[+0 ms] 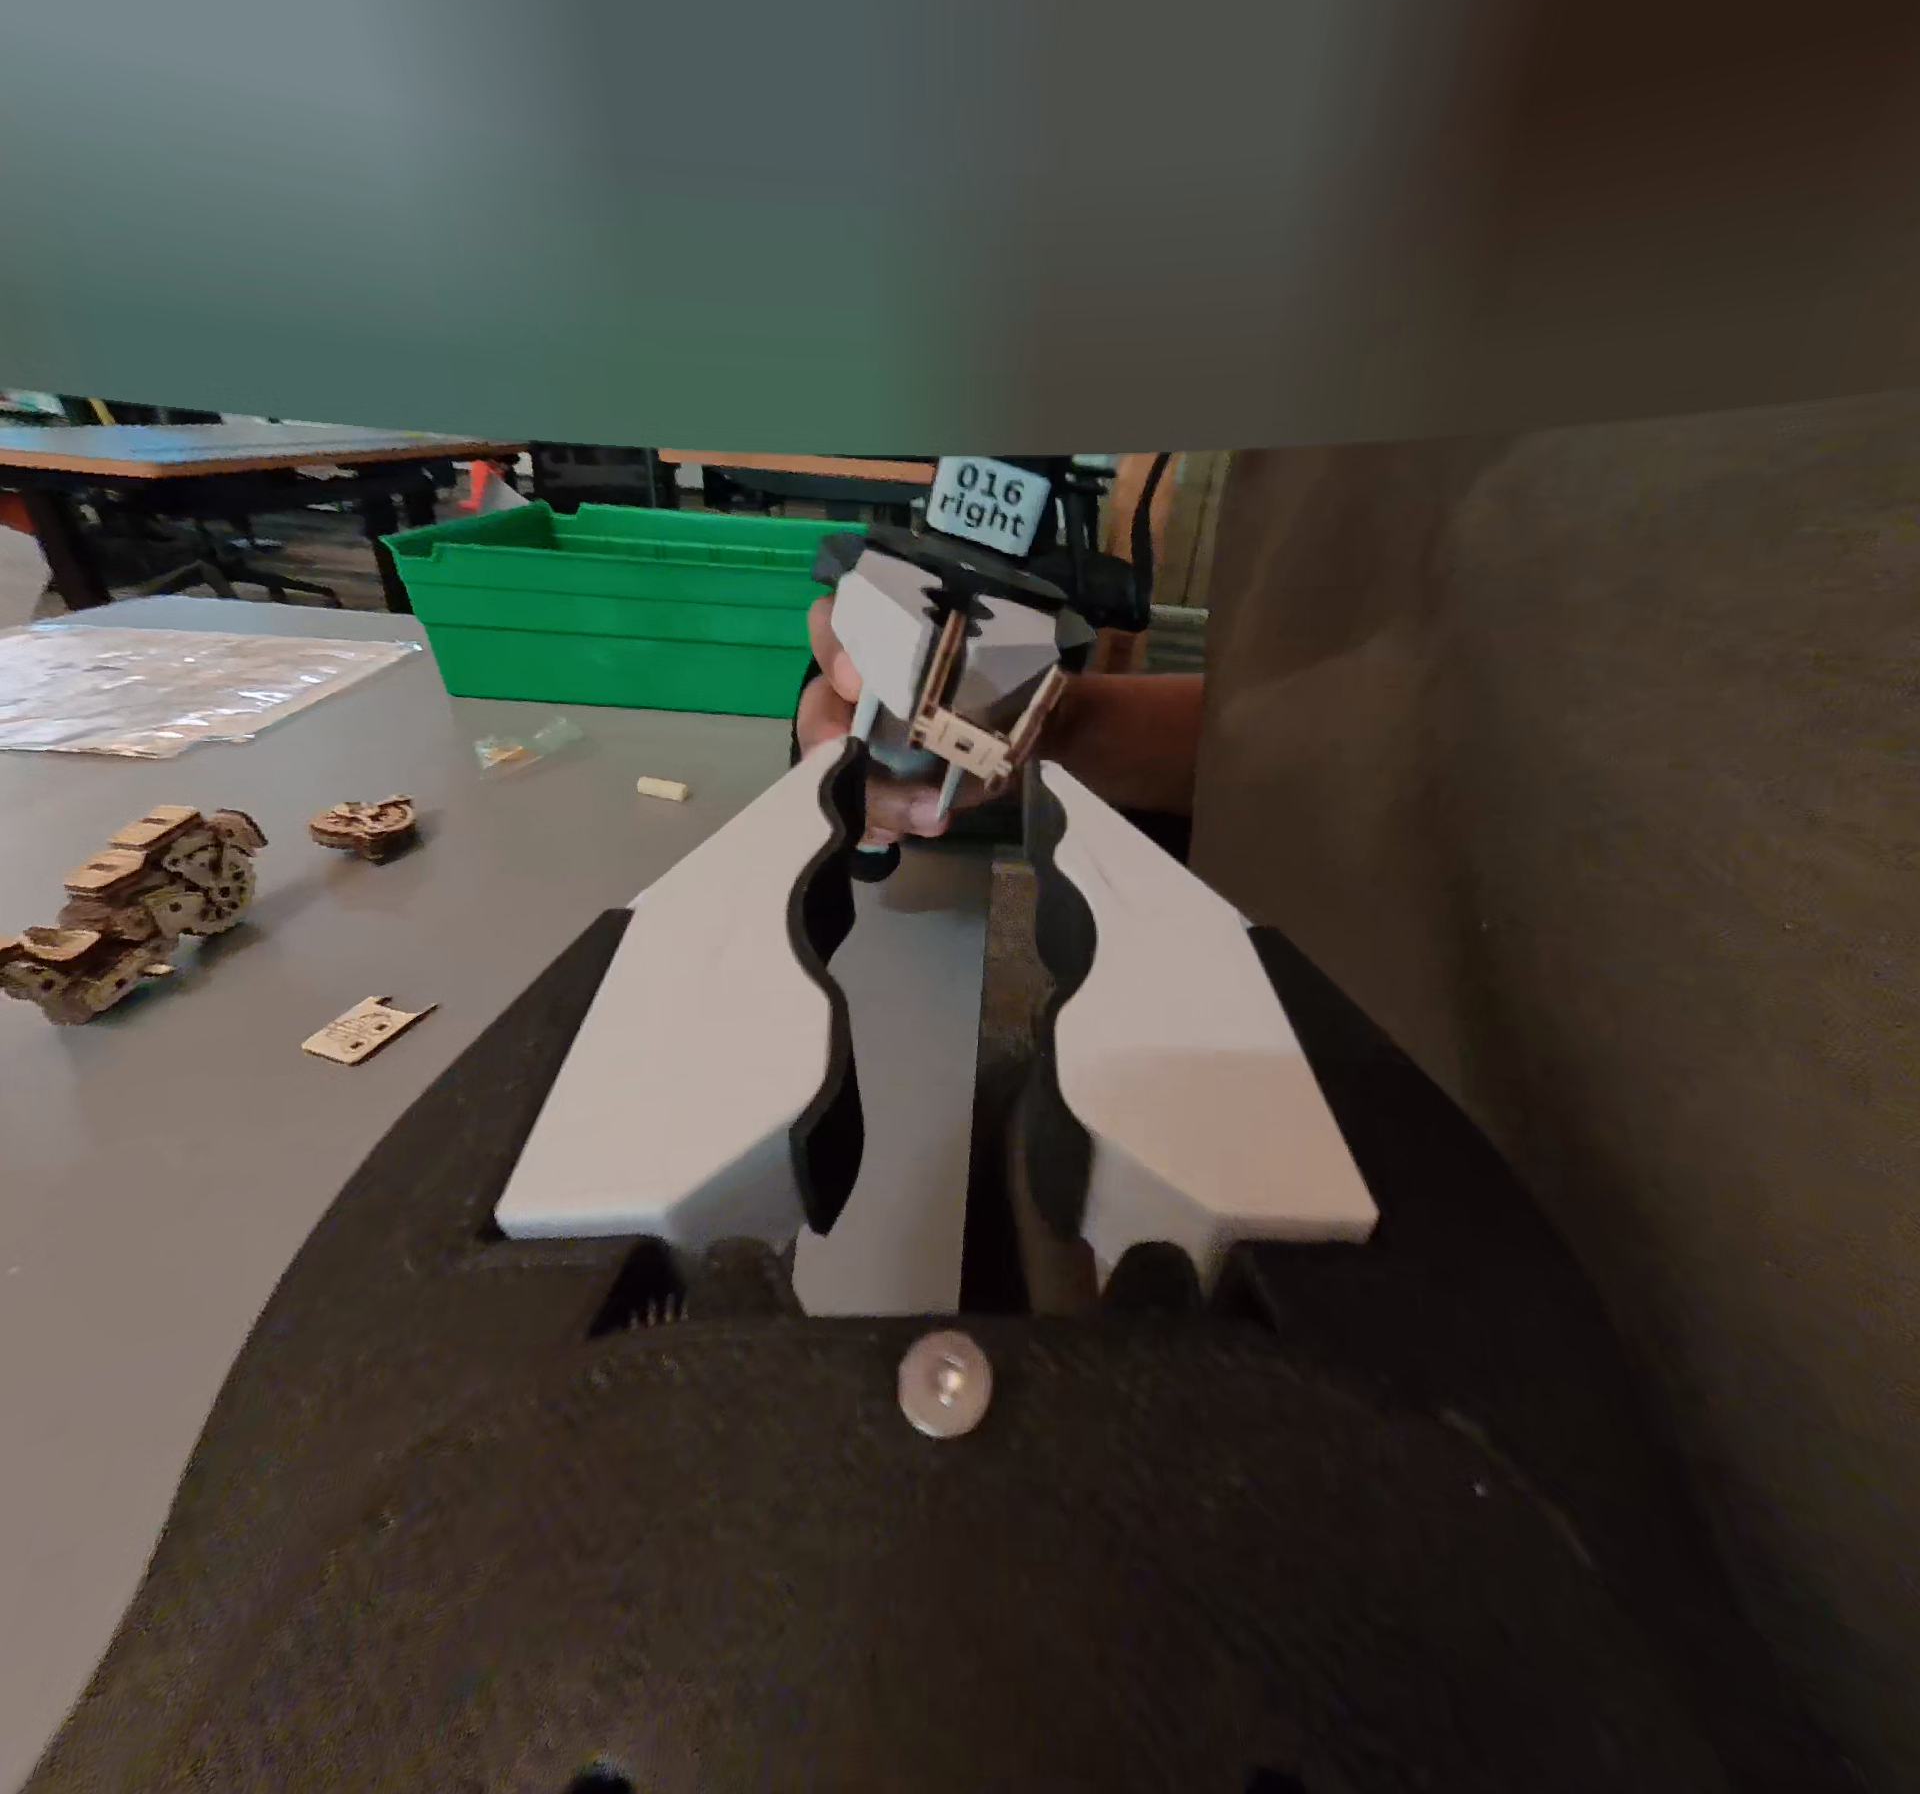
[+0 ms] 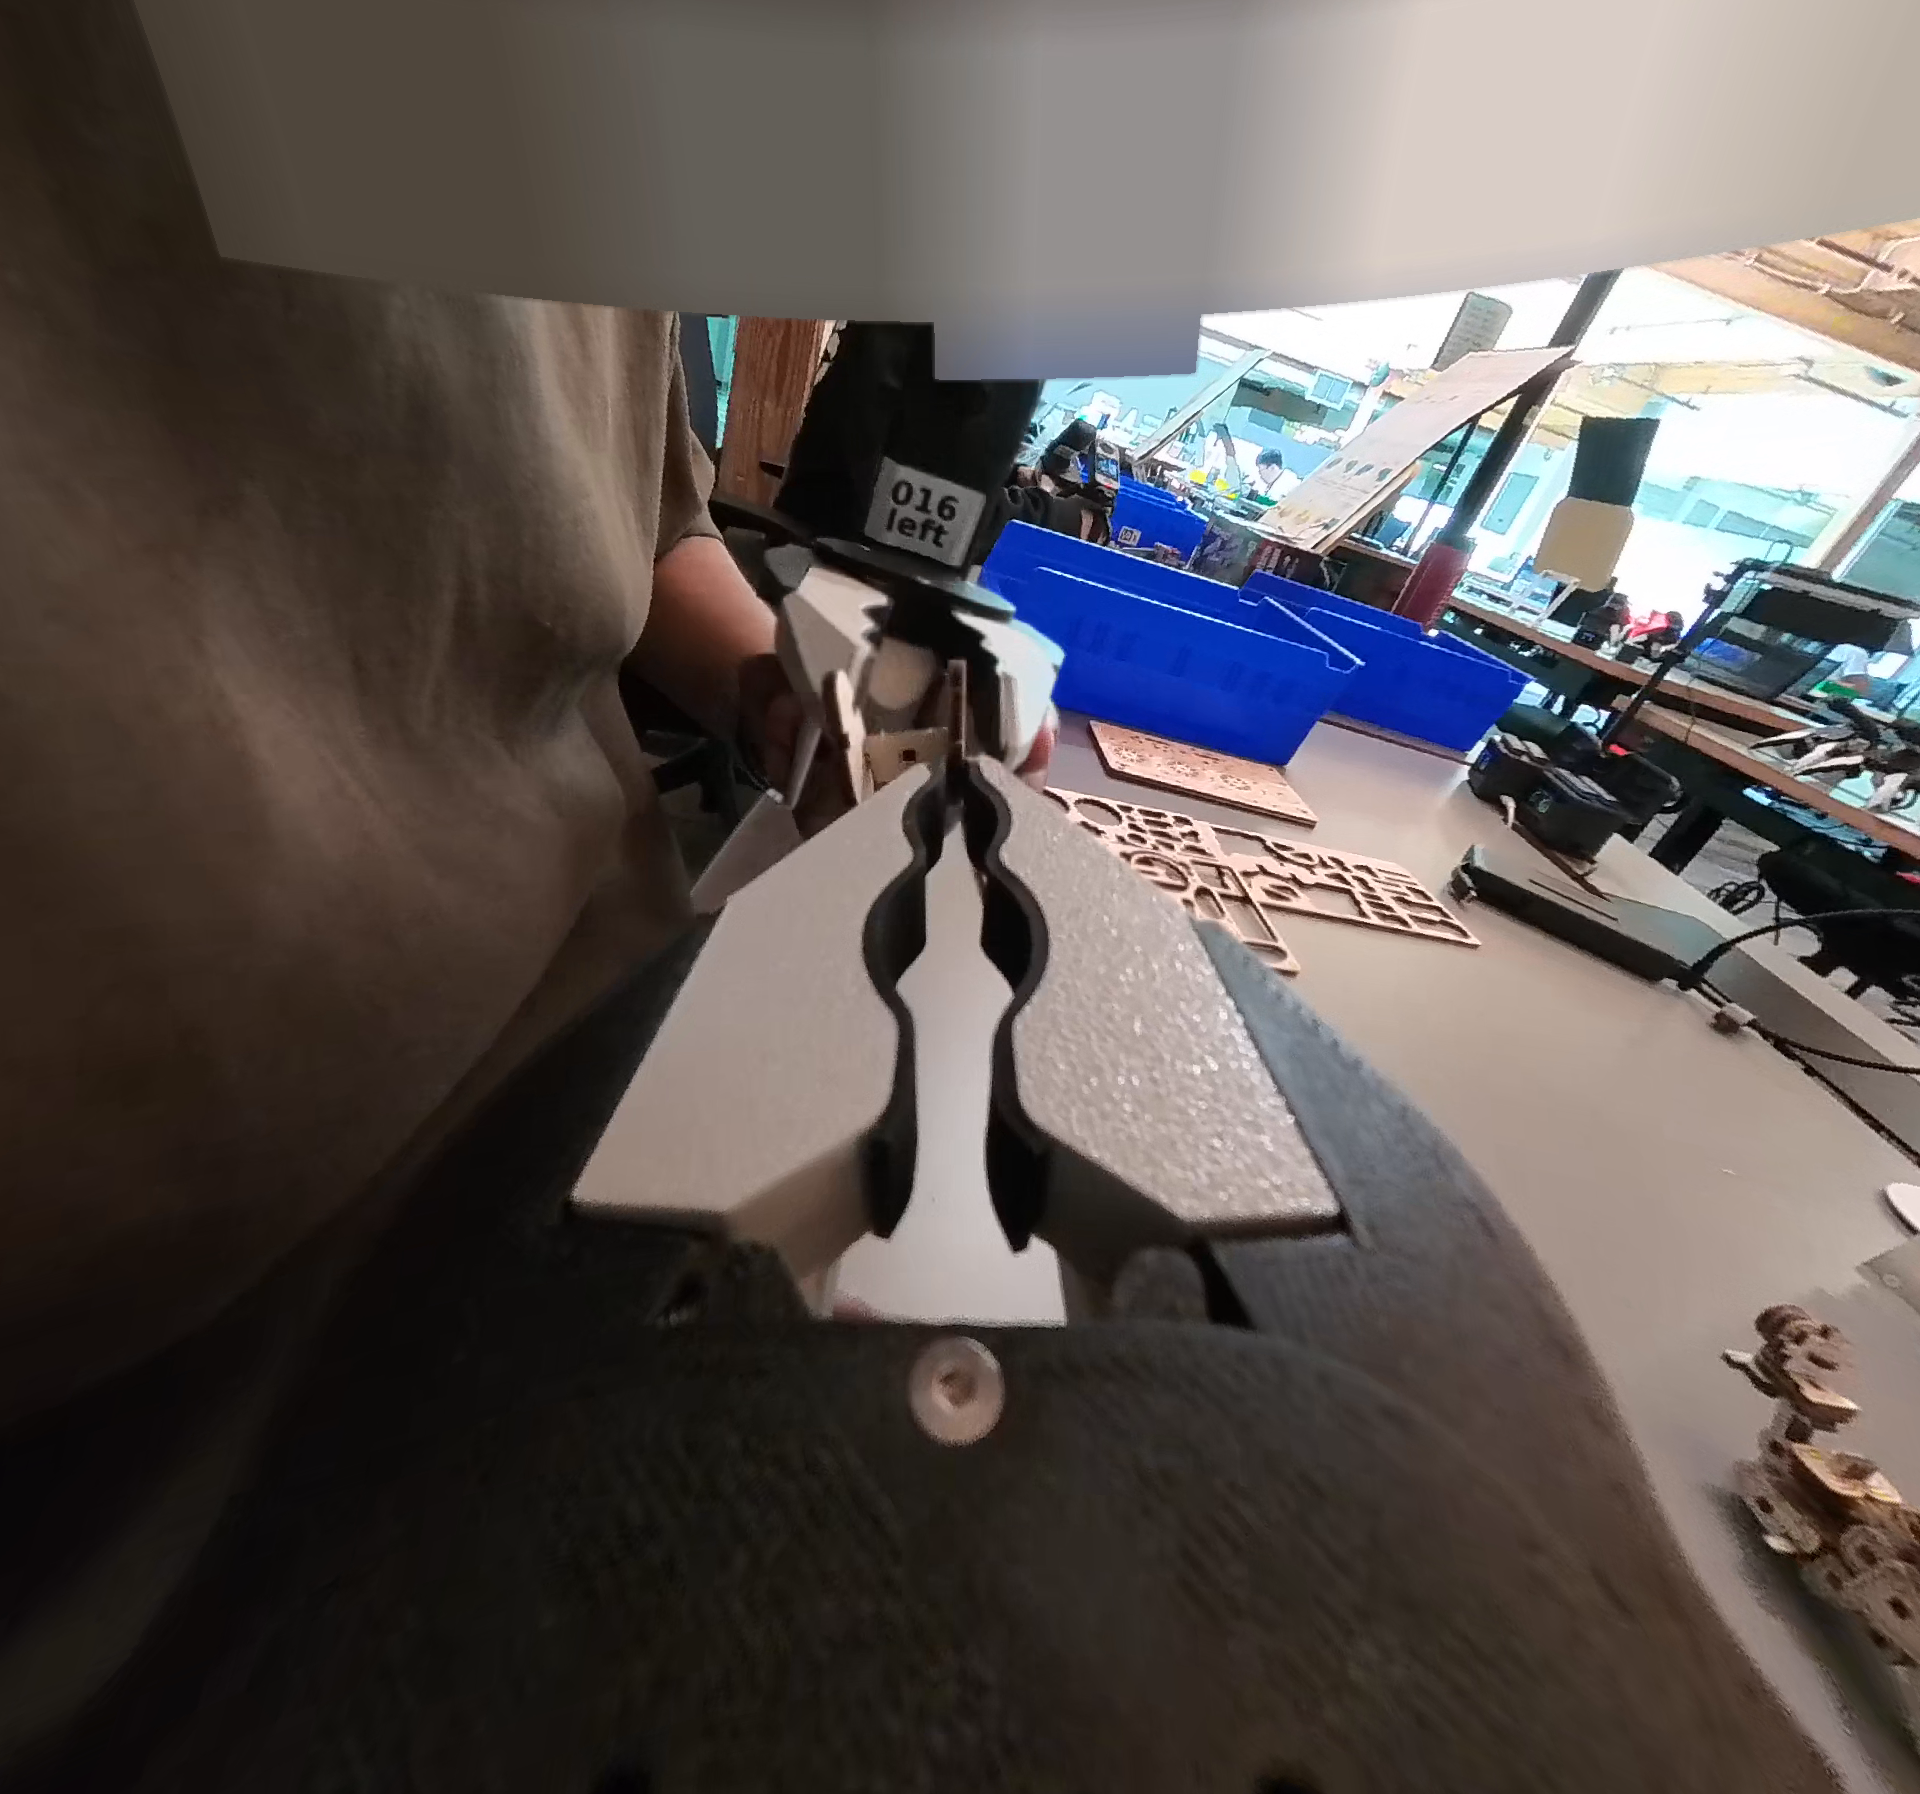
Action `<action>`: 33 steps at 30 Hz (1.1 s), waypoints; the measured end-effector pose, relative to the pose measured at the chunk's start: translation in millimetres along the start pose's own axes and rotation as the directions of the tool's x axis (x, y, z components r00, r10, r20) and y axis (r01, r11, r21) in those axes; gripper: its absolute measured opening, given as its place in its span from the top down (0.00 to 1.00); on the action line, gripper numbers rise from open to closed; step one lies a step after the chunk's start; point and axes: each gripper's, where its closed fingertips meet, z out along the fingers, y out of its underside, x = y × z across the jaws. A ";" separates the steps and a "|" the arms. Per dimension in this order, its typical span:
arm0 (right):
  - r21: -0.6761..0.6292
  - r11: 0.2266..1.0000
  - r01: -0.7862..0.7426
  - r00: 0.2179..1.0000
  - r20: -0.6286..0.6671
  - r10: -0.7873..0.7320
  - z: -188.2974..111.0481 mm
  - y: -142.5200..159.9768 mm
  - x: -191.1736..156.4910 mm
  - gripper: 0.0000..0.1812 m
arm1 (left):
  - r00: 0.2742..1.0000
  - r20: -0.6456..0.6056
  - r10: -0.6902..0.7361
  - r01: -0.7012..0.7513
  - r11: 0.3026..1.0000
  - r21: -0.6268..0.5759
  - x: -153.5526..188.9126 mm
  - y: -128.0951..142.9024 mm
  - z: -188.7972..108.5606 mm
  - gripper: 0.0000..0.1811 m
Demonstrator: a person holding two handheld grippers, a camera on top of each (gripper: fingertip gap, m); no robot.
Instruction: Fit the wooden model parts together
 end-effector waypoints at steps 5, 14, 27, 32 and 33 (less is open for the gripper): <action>0.002 1.000 -0.021 0.999 0.030 0.021 3.3 1.5 -6.0 1.00 | 0.999 -0.043 0.024 -0.026 0.999 -0.027 12.8 5.1 5.6 0.79; -0.016 0.999 -0.045 0.997 0.067 0.046 7.4 5.7 -13.1 0.99 | 0.998 -0.017 0.068 -0.068 0.997 -0.025 14.9 3.2 6.4 0.85; -0.031 0.995 -0.092 0.993 0.064 0.094 7.4 12.4 -10.7 1.00 | 0.999 -0.024 0.042 -0.043 0.998 -0.035 14.0 5.6 6.9 0.82; -0.002 0.989 -0.147 0.988 0.046 0.147 6.7 11.3 -5.0 1.00 | 1.000 -0.009 0.019 -0.019 0.999 -0.044 7.9 8.6 6.2 0.80; 0.006 0.986 -0.166 0.985 0.044 0.166 6.9 10.8 -3.9 1.00 | 1.000 -0.005 0.020 -0.020 0.999 -0.048 7.4 9.2 6.5 0.80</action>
